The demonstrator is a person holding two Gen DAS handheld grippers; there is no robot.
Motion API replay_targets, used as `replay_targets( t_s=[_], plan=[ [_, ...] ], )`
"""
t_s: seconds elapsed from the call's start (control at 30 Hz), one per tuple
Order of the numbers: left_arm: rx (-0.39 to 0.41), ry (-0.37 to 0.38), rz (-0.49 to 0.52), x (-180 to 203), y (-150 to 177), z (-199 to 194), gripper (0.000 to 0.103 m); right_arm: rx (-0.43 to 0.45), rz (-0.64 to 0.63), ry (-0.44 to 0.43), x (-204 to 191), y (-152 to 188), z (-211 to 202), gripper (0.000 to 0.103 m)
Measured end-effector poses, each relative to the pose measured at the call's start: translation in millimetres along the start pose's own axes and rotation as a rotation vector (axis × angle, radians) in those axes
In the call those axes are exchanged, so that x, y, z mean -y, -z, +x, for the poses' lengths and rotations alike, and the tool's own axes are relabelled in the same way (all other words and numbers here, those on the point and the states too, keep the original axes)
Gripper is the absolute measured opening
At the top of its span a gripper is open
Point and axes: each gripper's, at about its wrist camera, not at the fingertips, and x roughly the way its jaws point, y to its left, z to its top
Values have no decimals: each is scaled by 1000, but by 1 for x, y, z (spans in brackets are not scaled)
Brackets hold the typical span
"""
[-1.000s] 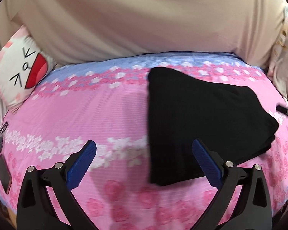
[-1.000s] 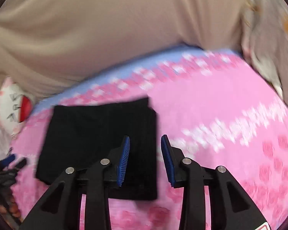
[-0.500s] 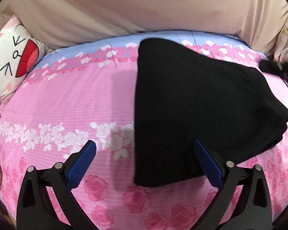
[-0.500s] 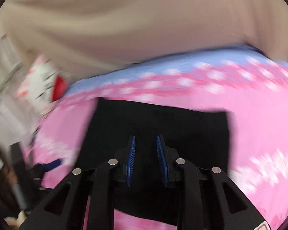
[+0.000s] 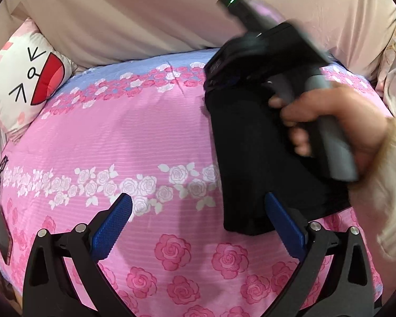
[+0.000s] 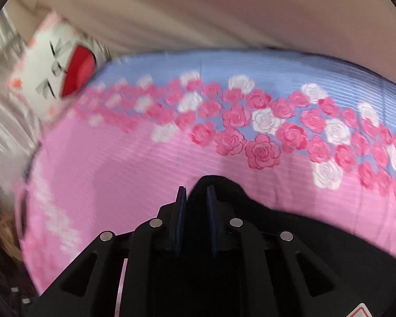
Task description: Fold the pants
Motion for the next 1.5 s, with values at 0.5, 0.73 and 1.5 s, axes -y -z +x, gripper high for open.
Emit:
replay_targets(
  t_s=[0.5,0.73,1.5],
  plan=[
    [7,8,82,60,-1,-1,98,171,160,438,103,196,-172,40],
    [-8,-41,107,82,2,-3,98,209,193,393,109,207,-180,46],
    [-27,-12,0,47,-7,-11,98,254,207,233,118,211,-182,17]
  ],
)
